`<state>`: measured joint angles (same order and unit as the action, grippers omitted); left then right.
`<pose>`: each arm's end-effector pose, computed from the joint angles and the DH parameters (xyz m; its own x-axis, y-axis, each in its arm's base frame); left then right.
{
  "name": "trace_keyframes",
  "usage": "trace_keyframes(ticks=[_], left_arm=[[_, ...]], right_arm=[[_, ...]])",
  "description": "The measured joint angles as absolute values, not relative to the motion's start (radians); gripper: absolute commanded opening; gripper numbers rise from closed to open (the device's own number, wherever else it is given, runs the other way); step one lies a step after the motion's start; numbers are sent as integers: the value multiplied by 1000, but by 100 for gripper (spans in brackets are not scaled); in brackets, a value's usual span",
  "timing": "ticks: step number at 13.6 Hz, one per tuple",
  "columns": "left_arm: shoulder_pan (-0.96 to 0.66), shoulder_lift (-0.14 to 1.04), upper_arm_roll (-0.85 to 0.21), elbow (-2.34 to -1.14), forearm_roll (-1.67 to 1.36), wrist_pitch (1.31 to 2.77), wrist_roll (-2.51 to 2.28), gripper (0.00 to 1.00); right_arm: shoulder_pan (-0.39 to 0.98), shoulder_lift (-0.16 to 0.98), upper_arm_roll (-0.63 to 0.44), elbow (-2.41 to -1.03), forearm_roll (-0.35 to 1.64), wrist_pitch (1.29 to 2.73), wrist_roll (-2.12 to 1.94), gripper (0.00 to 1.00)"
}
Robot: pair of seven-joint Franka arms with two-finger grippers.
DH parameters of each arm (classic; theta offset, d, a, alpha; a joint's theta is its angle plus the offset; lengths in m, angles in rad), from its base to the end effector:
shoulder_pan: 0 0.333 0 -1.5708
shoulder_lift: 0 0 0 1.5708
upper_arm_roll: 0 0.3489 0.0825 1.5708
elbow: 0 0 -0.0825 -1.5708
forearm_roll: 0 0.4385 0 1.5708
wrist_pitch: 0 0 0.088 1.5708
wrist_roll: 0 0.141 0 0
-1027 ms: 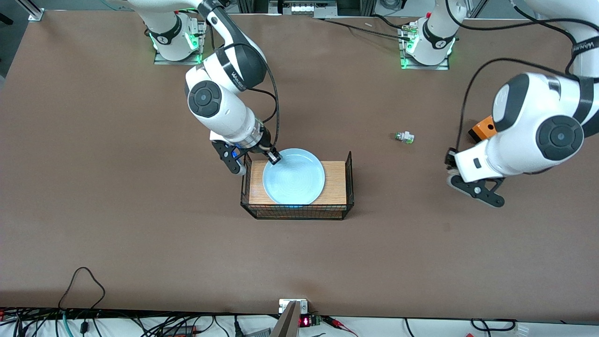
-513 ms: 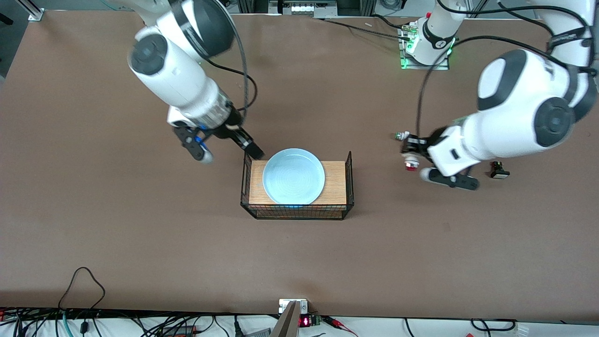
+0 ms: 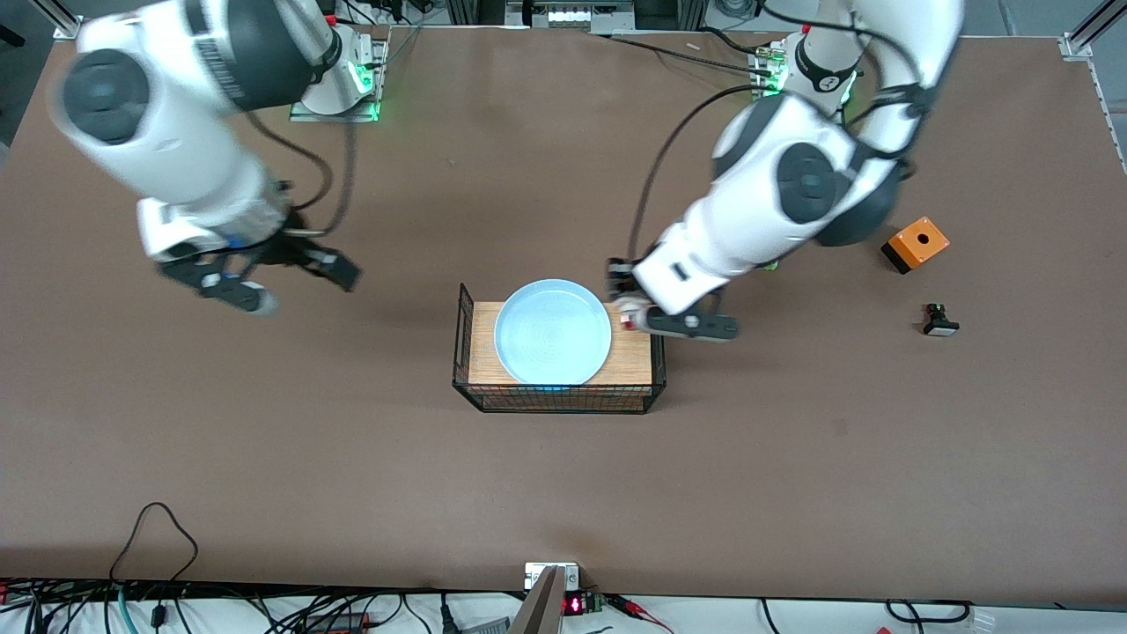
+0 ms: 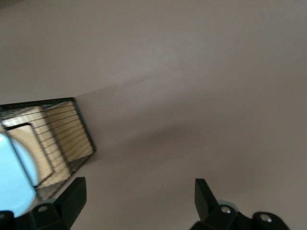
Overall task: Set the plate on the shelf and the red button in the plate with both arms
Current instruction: 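Release the plate while the left gripper carries the button over it, then lower the red button onto the plate and open the left gripper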
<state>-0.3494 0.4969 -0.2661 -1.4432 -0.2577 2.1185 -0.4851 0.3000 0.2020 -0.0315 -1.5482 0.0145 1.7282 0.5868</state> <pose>0.6529 -0.4431 0.4117 0.9994 0.0214 -0.0274 0.0304 -0.9200 0.3906 0.6565 0.1842 0.5183 0.9489 -0.3147 -0.0226 -0.3147 -0.9492 0.0055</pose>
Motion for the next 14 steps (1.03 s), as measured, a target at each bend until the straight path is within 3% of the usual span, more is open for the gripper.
trace_keyframes(ticks=[4, 5, 6, 11, 14], left_arm=[[-439, 618, -260, -1444, -227, 2342, -524, 23], [-447, 646, -259, -1443, -205, 2381, -524, 52], [-449, 667, -258, -1442, -193, 2409, -524, 100], [-442, 669, -248, -1418, -188, 2411, -524, 100], [-415, 594, -245, -1390, -188, 2221, -524, 100]], right_arm=[[115, 176, -35, -1547, 14, 1670, 236, 100], [85, 170, -36, -1547, 14, 1654, 166, 100], [66, 164, -40, -1547, 14, 1635, 112, 100], [50, 97, -70, -1596, 13, 1596, 17, 100], [49, 43, -70, -1666, 3, 1637, -27, 100]])
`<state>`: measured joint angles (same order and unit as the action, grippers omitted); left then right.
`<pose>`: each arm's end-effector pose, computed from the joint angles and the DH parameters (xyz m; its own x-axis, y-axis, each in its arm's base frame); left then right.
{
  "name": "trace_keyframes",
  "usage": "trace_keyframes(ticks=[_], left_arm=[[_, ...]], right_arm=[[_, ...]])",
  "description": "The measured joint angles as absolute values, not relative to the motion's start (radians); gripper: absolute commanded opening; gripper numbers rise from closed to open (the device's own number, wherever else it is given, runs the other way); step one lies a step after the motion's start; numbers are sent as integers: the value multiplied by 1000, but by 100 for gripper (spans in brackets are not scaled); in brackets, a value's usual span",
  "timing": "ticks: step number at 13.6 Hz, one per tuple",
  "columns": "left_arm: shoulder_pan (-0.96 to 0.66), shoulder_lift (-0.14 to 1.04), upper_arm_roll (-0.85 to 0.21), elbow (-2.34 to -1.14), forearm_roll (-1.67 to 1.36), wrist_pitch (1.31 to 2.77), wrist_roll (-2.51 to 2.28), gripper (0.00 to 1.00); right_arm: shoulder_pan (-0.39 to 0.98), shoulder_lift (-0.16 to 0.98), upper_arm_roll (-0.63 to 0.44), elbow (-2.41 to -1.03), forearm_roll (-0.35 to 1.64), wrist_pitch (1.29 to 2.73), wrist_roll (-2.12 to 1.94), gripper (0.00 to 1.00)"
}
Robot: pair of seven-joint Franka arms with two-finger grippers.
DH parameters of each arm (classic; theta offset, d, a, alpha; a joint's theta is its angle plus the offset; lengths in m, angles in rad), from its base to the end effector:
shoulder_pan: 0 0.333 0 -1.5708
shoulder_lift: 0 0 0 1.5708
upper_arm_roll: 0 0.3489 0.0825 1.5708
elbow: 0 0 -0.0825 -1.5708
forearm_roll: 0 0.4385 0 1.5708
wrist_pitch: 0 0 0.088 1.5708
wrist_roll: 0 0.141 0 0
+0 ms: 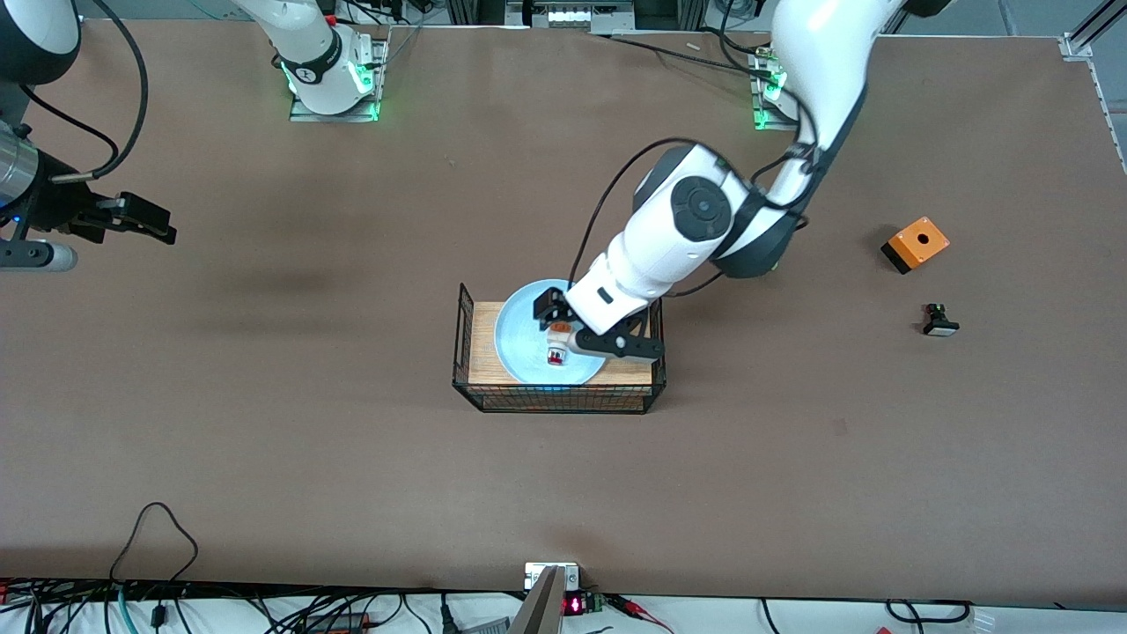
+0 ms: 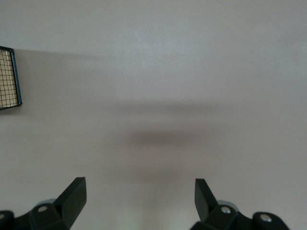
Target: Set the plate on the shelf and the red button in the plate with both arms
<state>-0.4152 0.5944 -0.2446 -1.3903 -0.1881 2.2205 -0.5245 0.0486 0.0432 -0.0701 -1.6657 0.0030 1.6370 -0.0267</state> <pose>0.6619 -0.4788 0.3720 0.9989 0.0256 0.0381 0.0096 -0.9277 0.3731 0.6207 -0.0122 0.5525 0.9974 0.0049 -0.0717 0.0048 -1.0000 -0.0019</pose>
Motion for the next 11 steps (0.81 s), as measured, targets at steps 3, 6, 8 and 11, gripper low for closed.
trace_keyframes(ticks=[3, 6, 8, 11], left_arm=[[-349, 461, -232, -1385, -158, 1925, -526, 100], [-272, 380, -231, -1355, -4, 1694, -473, 100], [-265, 363, -232, -1326, 111, 1541, -344, 100], [-216, 325, -230, -1309, 178, 1440, -159, 100]], right_arm=[[42, 29, -71, -1689, 2, 1647, -36, 100], [40, 7, -71, -1713, 2, 1657, -36, 100], [40, -5, -70, -1721, 2, 1657, -30, 100], [44, -9, -64, -1721, 2, 1654, -16, 100]])
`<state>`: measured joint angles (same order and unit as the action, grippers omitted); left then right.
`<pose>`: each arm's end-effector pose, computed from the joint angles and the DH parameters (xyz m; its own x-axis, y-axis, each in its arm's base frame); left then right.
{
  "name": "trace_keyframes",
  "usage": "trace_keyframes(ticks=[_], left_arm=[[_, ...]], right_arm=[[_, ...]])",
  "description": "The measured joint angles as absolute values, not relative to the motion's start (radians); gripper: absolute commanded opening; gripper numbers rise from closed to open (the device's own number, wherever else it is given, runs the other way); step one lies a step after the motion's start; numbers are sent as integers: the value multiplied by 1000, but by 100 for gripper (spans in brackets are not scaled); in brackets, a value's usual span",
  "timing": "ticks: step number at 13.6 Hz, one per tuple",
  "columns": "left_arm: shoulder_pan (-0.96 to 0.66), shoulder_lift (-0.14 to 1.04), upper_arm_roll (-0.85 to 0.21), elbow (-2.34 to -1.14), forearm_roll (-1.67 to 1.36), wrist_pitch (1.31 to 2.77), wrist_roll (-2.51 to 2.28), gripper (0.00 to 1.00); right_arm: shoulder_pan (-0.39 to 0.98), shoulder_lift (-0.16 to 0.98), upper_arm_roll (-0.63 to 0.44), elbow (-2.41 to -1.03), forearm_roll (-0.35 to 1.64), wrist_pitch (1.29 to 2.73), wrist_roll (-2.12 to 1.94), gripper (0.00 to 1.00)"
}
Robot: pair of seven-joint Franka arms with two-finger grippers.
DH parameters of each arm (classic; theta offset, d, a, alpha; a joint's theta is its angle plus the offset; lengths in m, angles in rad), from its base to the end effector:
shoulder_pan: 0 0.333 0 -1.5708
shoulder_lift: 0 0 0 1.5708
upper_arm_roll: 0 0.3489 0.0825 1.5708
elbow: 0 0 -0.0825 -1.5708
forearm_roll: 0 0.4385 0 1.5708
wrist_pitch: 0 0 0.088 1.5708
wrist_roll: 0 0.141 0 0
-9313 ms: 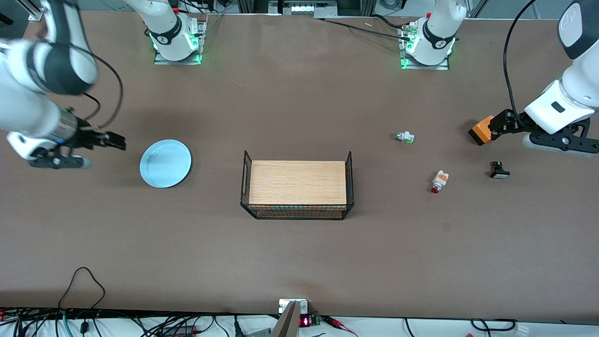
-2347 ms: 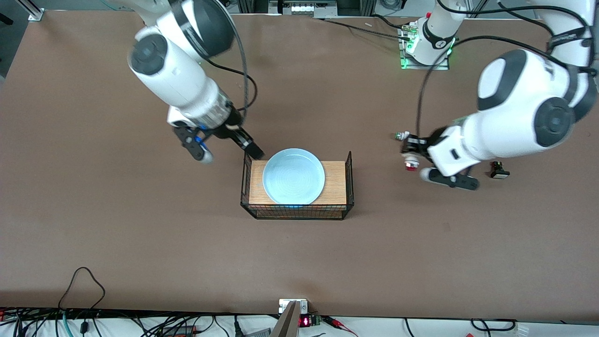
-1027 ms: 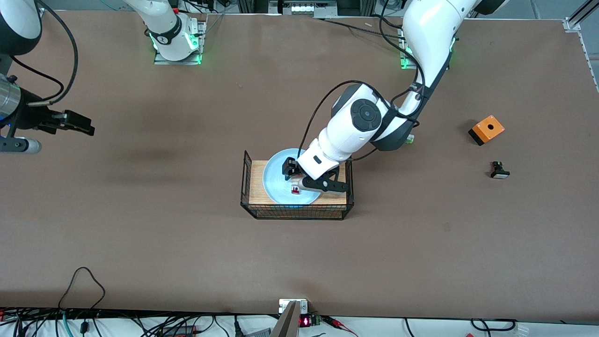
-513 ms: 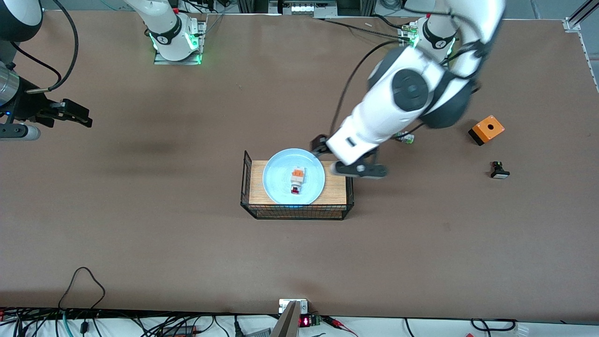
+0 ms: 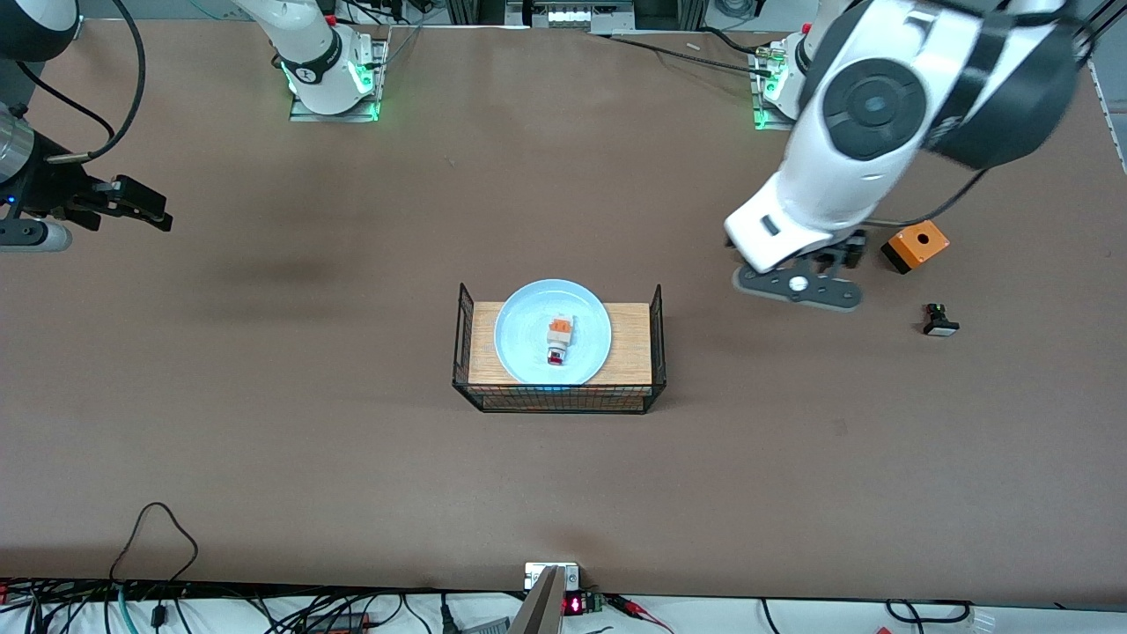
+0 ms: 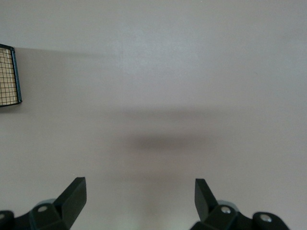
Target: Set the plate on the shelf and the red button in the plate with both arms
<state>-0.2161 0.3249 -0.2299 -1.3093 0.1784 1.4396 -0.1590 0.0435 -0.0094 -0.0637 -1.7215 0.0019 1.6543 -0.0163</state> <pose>0.6436 -0.2521 0.5419 0.9520 -0.2574 -0.1657 -0.2802 -0.9507 -0.1330 0.6046 -0.0121 0.5567 0.9983 -0.0040 -0.0577 -0.0042 -1.0000 -0.0034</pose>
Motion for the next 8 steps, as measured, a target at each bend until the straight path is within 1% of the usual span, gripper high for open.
trace_keyframes(ticks=[3, 5, 6, 8], left_arm=[[-97, 262, -218, -1309, 125, 1408, -72, 100], [-69, 197, -129, -1346, 68, 1427, -46, 100], [-63, 150, -80, -1398, 45, 1475, -14, 100], [-56, 44, -8, -1549, 22, 1584, 58, 100]], right_arm=[[45, -12, -62, -1722, 2, 1651, -10, 100], [46, -12, -61, -1722, 2, 1649, -10, 100], [46, -13, -61, -1721, 2, 1647, -10, 100], [46, -16, -62, -1721, 2, 1639, -10, 100]])
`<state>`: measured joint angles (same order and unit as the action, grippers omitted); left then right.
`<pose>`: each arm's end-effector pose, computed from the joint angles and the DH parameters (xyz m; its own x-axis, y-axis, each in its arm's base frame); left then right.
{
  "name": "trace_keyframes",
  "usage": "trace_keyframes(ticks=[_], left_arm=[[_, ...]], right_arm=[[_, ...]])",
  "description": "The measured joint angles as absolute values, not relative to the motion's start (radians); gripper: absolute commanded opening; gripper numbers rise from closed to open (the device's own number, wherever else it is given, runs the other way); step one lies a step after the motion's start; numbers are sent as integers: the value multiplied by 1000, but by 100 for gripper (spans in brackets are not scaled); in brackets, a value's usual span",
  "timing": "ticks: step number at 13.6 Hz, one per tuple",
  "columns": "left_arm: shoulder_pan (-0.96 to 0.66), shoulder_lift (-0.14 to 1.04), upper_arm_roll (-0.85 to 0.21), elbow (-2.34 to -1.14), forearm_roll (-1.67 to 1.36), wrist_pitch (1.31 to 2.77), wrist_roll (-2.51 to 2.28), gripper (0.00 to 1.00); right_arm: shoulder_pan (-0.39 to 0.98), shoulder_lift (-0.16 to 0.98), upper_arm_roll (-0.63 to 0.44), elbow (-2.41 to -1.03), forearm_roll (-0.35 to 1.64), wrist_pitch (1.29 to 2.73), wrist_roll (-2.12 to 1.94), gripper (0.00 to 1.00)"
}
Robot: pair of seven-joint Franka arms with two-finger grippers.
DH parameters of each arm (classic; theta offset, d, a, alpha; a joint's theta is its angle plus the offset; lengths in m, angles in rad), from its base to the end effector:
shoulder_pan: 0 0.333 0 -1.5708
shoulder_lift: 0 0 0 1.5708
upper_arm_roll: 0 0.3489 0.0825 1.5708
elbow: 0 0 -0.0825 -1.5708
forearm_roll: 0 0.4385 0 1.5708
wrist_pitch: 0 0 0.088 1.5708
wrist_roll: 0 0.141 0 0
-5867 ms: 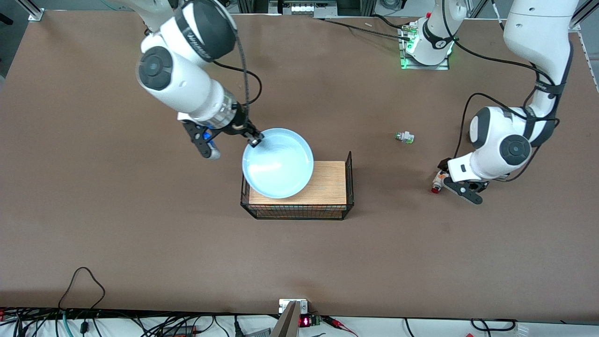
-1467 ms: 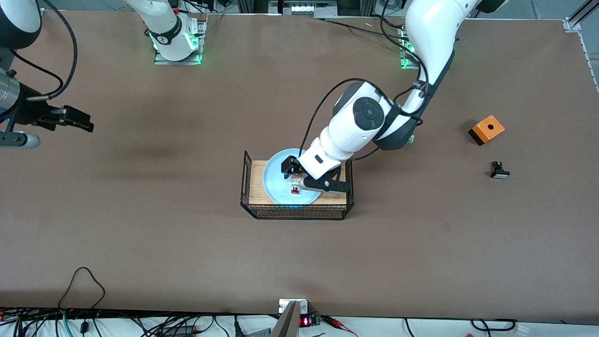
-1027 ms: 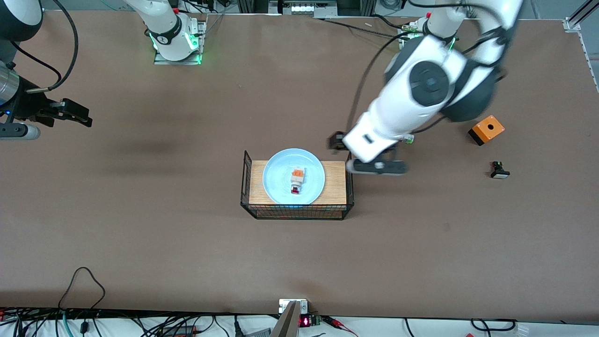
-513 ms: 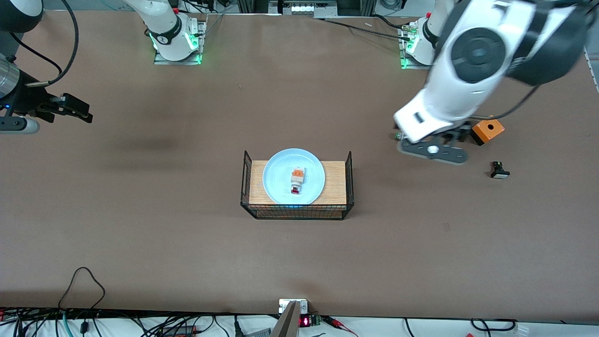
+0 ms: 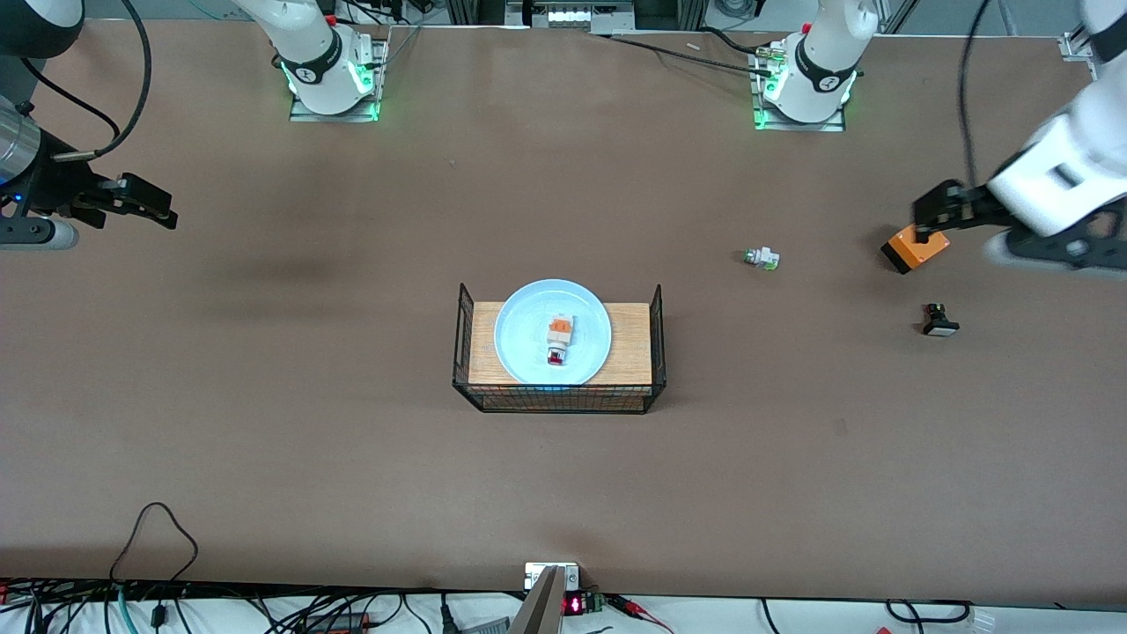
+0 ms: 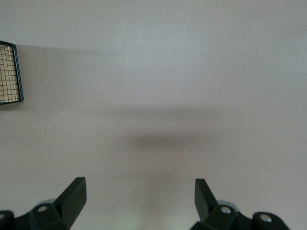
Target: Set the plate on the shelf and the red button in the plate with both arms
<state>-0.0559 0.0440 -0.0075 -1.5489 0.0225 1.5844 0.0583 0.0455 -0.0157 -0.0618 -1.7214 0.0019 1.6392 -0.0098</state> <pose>0.6237 -0.0363 0.6090 0.9925 -0.1217 -0.0098 -0.1219 -0.9923 -0.0216 0.6010 -0.0098 0.5594 0.9978 -0.0065 -0.0664 -0.0068 -1.0000 -0.0035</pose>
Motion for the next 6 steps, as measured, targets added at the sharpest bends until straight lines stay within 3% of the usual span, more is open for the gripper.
trace_keyframes(ticks=[2, 6], left_arm=[[-54, -19, 36, -1651, 19, 1608, 86, 100], [-62, -36, 38, -1673, 19, 1568, 88, 100]], right_arm=[[45, -21, -62, -1721, 2, 1636, -10, 100], [46, -50, -61, -1733, 2, 1627, -10, 100]])
